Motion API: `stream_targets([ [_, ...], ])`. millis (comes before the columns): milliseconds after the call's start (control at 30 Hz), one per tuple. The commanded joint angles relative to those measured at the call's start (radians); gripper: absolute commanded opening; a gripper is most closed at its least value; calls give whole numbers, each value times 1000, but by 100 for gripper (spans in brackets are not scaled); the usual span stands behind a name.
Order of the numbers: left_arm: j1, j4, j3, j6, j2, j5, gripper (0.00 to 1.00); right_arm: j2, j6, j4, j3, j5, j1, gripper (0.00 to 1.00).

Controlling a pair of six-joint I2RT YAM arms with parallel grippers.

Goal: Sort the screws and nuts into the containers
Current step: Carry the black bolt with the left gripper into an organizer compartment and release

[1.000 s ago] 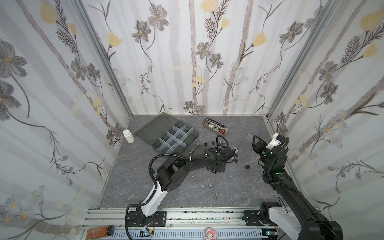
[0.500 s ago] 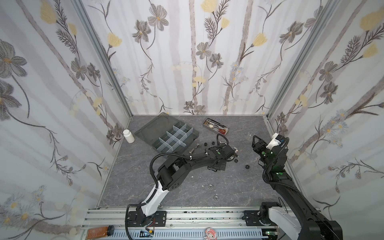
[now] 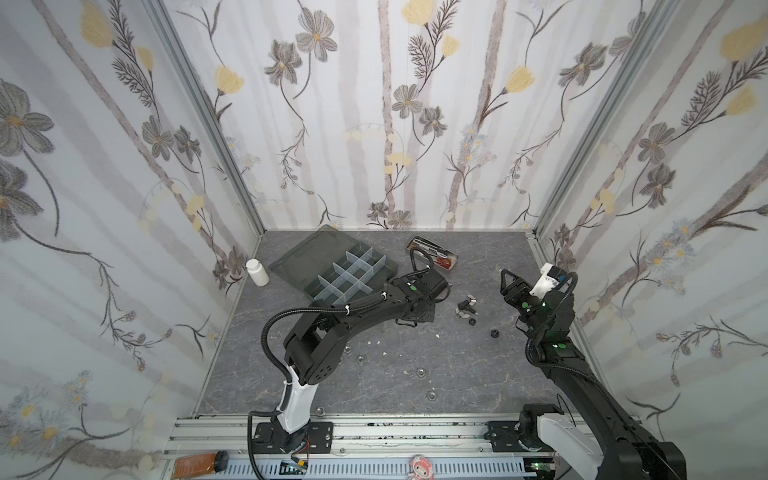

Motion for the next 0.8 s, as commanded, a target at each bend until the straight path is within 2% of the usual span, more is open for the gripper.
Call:
stream_targets([
  [0, 38, 7, -19, 26, -45, -20, 7, 14, -21, -3, 14, -40, 22, 63],
  [300, 163, 7, 6, 81, -88, 25, 7, 105, -91, -52, 58, -39, 187, 67],
  [533, 260, 9, 84, 114, -32, 43, 6, 187, -130, -42, 78, -37, 282, 69],
  [767, 357, 3, 192, 138, 60, 61, 5, 252, -162, -22, 88, -42, 317, 70],
])
